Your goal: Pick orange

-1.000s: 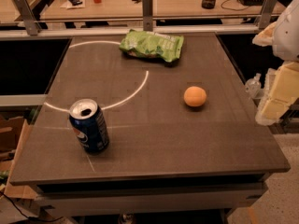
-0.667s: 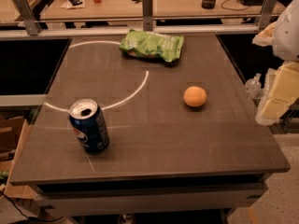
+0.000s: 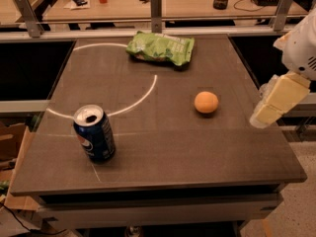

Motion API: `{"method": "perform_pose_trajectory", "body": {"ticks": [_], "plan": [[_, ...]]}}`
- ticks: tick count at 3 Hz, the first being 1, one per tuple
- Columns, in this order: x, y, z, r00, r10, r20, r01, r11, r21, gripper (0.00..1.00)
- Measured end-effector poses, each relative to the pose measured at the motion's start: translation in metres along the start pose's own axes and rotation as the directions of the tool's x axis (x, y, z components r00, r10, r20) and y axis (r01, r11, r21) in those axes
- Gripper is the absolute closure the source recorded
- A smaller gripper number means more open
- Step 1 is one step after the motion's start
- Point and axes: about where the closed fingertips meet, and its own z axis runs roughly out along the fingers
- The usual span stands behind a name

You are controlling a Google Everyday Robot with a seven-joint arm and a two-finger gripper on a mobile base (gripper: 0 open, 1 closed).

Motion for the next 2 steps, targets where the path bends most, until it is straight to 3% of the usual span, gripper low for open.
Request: {"method": "perform_pose_trajectory", "body": {"ticks": [1,2], "plan": [[-0.005,-0.019,0.026,0.988,0.143,0.063,-0.147,0.9869,0.066,0.0],[-0.012,-0.032,0.048,0.961,0.214,0.173,-0.229,0.971,0.069,0.0]]}}
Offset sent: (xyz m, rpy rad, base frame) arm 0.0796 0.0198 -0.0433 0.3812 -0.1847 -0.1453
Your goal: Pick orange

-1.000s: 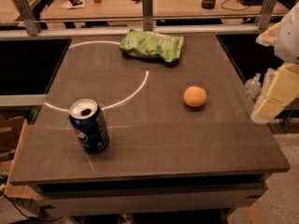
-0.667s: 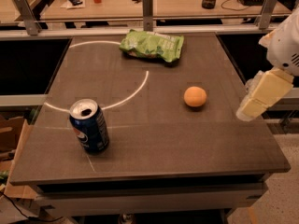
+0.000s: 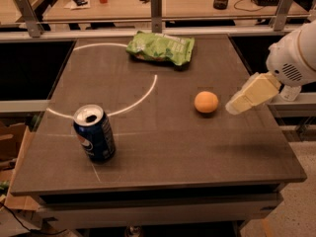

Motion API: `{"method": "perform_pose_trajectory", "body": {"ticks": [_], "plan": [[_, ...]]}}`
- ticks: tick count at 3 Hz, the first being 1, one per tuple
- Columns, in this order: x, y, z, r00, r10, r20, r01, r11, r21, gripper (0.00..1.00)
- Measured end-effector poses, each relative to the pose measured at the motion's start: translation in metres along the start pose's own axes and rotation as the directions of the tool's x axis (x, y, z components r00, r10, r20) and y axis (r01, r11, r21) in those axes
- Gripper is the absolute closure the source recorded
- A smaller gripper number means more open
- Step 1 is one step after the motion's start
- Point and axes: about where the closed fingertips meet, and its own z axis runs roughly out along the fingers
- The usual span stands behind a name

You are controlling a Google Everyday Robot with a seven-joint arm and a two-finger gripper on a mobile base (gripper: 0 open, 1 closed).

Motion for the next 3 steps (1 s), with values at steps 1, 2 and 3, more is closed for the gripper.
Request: {"method": "perform_pose_trajectory", "body": {"ticks": [1,2,3], "plan": [[-0.013,0.002,0.018,0.993,-0.043,0.11,0.047,0.9985,-0.028,0.0],[-0.025,0.01,0.033,0.97,-0.138,0.199,0.152,0.9869,-0.055,0.0],[-0.028,0.02,0.054,0.942,-0.233,0.241,0.262,0.9606,-0.094,0.0]]}}
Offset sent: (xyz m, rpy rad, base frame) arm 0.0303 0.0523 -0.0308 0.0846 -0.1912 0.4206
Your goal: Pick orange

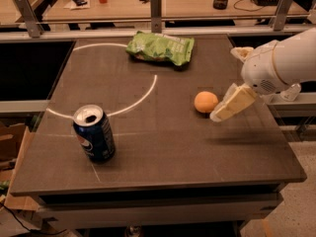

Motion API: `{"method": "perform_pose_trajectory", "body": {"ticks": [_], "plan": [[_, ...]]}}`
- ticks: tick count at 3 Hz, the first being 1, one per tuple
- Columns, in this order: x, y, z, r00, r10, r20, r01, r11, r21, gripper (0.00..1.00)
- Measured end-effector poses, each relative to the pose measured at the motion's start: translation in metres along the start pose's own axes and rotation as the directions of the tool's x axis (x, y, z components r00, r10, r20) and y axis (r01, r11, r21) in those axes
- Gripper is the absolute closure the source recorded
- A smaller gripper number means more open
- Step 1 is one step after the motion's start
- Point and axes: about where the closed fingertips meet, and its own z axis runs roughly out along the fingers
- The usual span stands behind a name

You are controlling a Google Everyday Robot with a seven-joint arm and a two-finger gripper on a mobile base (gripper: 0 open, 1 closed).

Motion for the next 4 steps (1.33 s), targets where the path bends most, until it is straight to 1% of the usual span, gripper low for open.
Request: {"method": "perform_pose_trajectory", "body": {"ticks": [1,2,3,4], "plan": [[-0.003,0.008,0.022,0.996,-0.068,0.054,0.073,0.993,-0.092,0.0],[-0.003,0.01,0.024,0.995,-0.08,0.057,0.086,0.9911,-0.102,0.0],[-0.003,0.01,0.024,0.995,-0.079,0.057,0.085,0.9911,-0.102,0.0],[0.013,0.014,0.033,0.997,-0.033,0.067,0.041,0.9911,-0.127,0.0]]}}
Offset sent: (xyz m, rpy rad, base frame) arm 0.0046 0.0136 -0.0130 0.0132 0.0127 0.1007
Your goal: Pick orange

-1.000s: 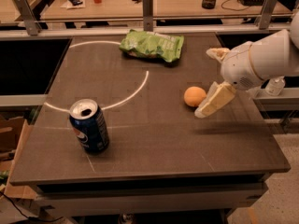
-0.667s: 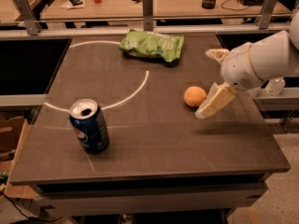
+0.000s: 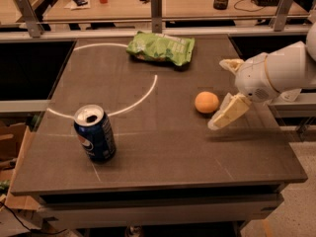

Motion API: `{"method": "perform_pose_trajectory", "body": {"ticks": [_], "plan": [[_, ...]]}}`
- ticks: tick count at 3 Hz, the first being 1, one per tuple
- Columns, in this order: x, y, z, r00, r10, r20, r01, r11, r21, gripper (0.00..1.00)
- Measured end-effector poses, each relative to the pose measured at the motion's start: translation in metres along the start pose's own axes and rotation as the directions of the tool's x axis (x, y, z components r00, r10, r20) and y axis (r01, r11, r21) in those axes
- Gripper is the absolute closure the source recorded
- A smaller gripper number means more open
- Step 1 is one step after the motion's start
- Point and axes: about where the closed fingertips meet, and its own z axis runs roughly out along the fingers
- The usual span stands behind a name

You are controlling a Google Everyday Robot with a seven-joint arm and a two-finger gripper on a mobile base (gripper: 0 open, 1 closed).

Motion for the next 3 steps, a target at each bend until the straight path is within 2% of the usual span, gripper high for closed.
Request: {"method": "perform_pose_trajectory", "body": {"ticks": [1,2,3], "plan": [[0.016,0.003,0.014,0.999,0.036,0.027,-0.035,0.998,-0.053,0.0],[0.021,0.003,0.027,0.998,0.04,0.055,-0.035,0.9951,-0.093,0.0],[0.017,0.0,0.034,0.991,0.067,0.113,-0.052,0.9898,-0.132,0.0]]}}
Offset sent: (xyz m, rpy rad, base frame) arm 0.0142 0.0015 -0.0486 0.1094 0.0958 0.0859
